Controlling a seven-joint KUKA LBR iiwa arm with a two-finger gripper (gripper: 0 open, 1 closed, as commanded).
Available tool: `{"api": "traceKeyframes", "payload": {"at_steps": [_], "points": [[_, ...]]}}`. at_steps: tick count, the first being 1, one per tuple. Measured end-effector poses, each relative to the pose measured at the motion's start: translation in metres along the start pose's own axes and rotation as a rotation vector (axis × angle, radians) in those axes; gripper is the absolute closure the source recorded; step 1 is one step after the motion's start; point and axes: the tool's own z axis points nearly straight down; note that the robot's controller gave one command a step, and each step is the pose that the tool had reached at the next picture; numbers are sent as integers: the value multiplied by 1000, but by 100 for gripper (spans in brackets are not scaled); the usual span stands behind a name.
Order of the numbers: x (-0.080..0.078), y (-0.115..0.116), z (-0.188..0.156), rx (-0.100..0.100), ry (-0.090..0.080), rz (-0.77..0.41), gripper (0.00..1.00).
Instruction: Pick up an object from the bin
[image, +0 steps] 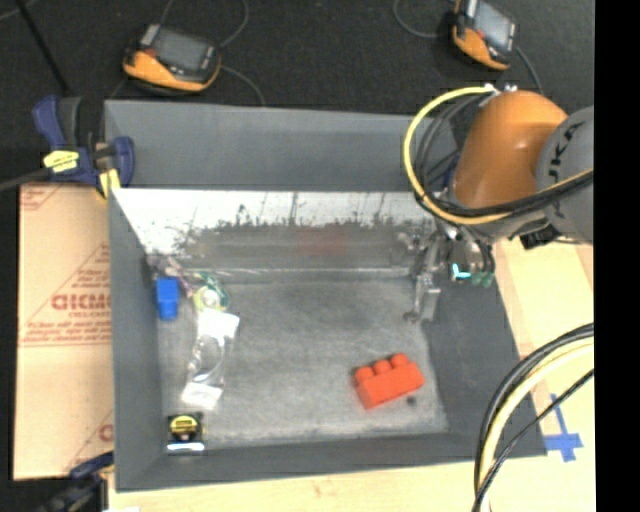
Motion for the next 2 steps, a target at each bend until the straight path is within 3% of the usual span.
{"api": "traceKeyframes", "payload": {"at_steps": [1, 2], "points": [[50, -21, 99, -2, 1, -81, 0], [124, 25, 91, -2, -1, -160, 0]]}}
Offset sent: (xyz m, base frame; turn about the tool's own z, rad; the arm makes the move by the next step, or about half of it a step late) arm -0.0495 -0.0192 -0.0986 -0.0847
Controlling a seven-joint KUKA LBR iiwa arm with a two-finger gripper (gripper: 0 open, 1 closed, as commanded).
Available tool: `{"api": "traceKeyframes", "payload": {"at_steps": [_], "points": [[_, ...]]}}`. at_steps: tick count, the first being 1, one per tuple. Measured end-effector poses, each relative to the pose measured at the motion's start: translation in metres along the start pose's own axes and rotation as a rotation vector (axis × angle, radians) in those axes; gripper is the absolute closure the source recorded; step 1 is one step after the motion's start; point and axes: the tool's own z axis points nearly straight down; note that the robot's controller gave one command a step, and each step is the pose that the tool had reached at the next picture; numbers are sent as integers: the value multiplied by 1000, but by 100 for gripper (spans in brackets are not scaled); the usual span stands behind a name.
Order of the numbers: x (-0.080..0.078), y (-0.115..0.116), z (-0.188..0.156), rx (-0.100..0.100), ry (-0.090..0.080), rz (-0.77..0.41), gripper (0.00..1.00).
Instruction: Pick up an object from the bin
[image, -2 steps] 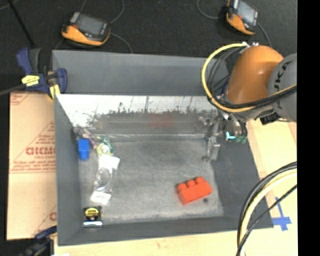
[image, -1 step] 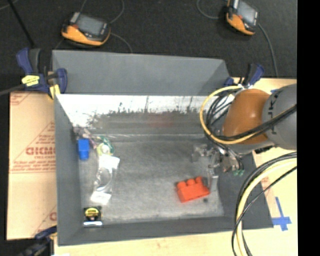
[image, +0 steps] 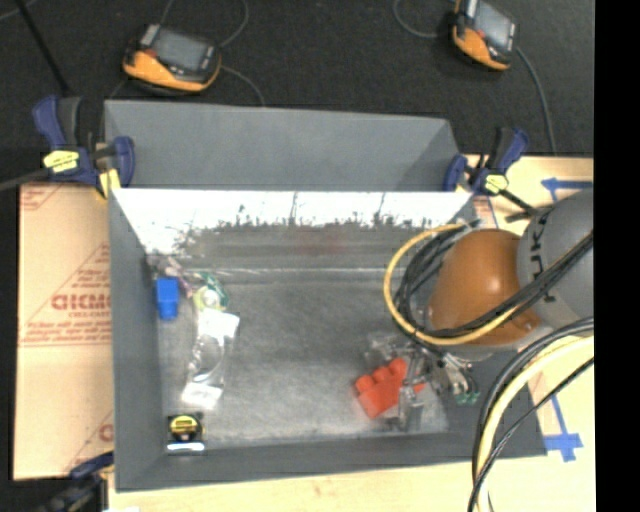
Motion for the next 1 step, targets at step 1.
{"api": "traceKeyframes", "payload": {"at_steps": [1], "points": [[-3, -2, -1, 3, -6, 0, 100]]}}
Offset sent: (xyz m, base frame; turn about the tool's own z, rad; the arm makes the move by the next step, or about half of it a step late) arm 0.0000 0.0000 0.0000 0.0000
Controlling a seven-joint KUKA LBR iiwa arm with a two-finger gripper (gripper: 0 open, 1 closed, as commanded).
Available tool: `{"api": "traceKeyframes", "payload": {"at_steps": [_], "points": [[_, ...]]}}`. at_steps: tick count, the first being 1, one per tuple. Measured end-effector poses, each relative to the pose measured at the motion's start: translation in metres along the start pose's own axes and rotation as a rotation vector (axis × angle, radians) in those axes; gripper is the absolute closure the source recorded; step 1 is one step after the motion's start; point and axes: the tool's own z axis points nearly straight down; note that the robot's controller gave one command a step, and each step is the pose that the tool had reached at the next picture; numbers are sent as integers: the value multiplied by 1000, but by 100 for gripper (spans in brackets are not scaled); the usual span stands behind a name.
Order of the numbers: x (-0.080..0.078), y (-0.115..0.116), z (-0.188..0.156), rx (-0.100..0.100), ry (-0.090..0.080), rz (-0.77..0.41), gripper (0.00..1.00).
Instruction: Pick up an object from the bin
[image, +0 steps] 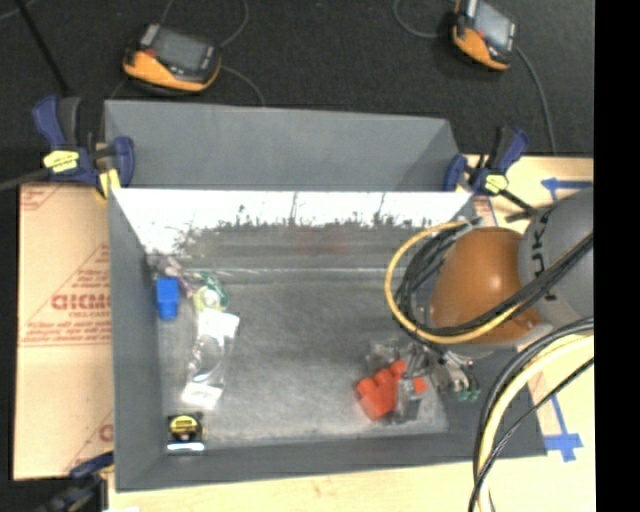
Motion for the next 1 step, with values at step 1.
{"api": "traceKeyframes", "payload": {"at_steps": [1], "points": [[1, -2, -162, 3, -7, 11, 100]]}}
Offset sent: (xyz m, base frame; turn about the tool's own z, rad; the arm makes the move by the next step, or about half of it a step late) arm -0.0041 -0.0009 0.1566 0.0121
